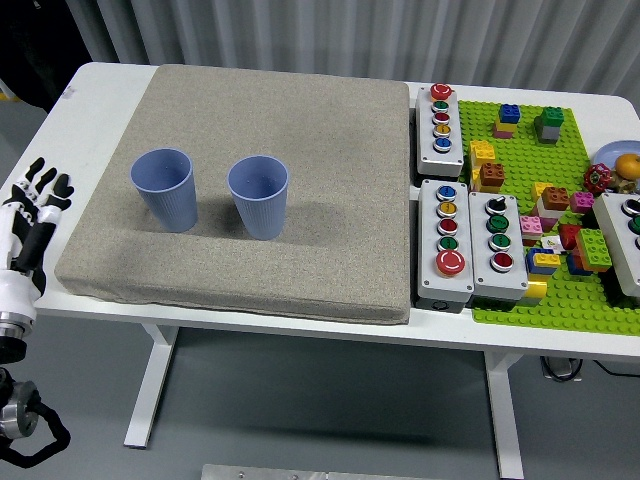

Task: Pick cup pour cup place

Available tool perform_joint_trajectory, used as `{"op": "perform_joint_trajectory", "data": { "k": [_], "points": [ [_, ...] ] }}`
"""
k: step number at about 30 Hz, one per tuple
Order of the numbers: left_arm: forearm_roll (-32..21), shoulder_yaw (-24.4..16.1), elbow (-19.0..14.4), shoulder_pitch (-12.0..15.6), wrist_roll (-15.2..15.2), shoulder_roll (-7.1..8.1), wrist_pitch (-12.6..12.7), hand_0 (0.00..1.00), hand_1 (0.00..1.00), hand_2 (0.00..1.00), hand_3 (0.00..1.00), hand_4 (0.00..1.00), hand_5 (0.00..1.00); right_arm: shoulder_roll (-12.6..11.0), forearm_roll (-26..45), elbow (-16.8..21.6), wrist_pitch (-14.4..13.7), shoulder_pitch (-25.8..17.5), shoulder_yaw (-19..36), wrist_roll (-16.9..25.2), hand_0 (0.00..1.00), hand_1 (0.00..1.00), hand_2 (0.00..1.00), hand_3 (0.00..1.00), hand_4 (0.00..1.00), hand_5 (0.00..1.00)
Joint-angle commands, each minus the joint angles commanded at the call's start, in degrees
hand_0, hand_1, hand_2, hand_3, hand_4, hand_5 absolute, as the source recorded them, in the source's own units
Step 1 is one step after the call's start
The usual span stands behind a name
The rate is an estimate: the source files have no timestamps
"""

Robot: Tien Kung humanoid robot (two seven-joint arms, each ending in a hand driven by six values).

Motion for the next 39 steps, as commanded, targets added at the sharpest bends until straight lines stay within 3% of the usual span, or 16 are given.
{"op": "perform_joint_trajectory", "data": {
  "k": [6,11,16,23,29,39],
  "points": [
    [11.38,2.6,2.0,-0.24,1.53,0.22,0.64,0.93,0.947,0.998,0.998,0.983,0.382,0.02,0.07,0.0,-0.03,0.02,-0.03,-0.03,0.698,0.628,0.56,0.566,0.002,0.029],
    [15.11,3.53,2.25,-0.68,2.65,0.65,0.02,0.953,0.963,0.998,0.998,0.987,0.372,0.03,0.05,0.0,-0.02,0.05,-0.09,-0.1,0.699,0.627,0.56,0.565,0.002,0.028],
    [14.7,4.1,3.34,-2.14,2.84,0.54,0.1,0.953,0.963,0.998,0.998,0.987,0.372,0.1,0.15,0.0,0.02,0.01,-0.18,-0.11,0.699,0.627,0.56,0.565,0.002,0.028],
    [12.41,5.08,7.99,-6.94,2.95,-0.08,0.09,0.954,0.956,0.998,0.998,0.998,0.402,0.15,0.24,0.0,0.08,-0.19,-0.4,-0.11,0.698,0.627,0.559,0.565,0.002,0.023],
    [12.08,6.31,9.82,-8.77,3.01,-0.5,0.17,0.955,0.954,0.998,0.998,0.998,0.405,0.18,0.32,0.0,0.07,-0.16,-0.52,-0.15,0.699,0.627,0.559,0.565,0.002,0.021],
    [8.84,8.23,13.69,-12.46,2.2,-2.63,-0.42,0.952,0.952,0.998,0.998,0.998,0.41,0.19,0.59,0.0,0.03,-0.22,-0.77,-0.06,0.699,0.627,0.559,0.565,0.002,0.022]
  ]
}}
